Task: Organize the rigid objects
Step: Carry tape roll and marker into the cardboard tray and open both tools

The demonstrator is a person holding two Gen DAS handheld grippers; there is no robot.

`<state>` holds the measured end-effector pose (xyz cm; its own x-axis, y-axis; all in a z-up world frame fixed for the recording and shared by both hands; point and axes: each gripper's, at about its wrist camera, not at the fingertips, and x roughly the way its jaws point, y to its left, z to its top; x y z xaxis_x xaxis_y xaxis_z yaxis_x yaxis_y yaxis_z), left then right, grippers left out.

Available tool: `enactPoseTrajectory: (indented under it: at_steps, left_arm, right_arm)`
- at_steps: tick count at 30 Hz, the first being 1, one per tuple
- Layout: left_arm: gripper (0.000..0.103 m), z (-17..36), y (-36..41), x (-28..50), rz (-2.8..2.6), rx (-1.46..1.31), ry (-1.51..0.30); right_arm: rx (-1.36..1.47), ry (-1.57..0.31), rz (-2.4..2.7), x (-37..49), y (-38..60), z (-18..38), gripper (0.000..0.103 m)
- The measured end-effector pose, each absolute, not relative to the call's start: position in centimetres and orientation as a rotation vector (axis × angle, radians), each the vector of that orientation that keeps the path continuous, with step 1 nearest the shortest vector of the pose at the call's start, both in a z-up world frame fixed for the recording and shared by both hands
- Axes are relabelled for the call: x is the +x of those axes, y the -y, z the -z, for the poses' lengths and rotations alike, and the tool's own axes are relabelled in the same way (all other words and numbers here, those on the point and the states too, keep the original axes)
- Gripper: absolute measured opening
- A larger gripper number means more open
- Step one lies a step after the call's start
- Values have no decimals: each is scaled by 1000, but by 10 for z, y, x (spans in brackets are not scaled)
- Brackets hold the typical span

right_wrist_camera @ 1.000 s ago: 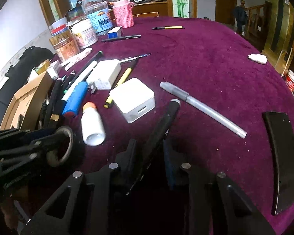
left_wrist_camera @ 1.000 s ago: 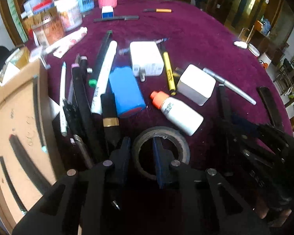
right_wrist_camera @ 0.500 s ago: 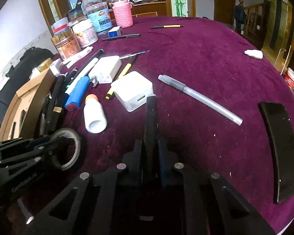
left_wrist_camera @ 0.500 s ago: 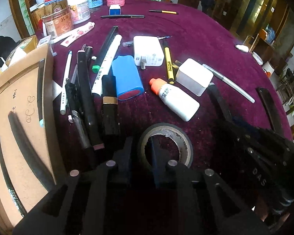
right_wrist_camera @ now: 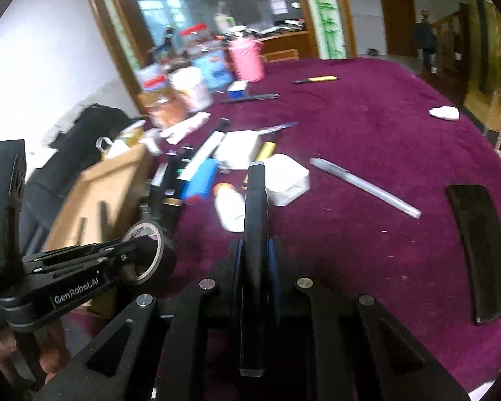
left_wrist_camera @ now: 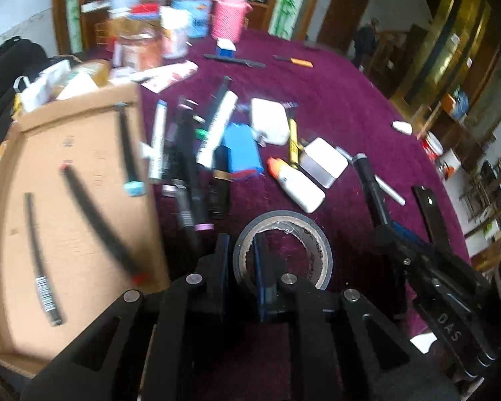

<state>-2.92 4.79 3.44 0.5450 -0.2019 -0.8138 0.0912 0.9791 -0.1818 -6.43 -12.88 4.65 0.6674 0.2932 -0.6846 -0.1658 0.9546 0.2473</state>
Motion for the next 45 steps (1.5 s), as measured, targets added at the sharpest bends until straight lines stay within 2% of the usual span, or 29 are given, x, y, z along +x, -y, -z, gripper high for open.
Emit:
enactPoseTrajectory:
  at_steps: [8, 22, 31, 45]
  left_arm:
    - [11, -62, -133, -53, -16, -191, -930]
    - [11, -12, -224, 1, -61, -370, -1002]
    - [11, 7, -232, 25, -57, -369, -1071]
    - [11, 4, -236, 46, -131, -302, -1110]
  right_arm:
    - [156, -827, -516, -49, 59, -58, 14]
    - [69, -915, -673, 41, -57, -42, 14]
    - [-14, -983, -617, 66, -91, -30, 14]
    - [-86, -1039, -616, 80, -105, -15, 14]
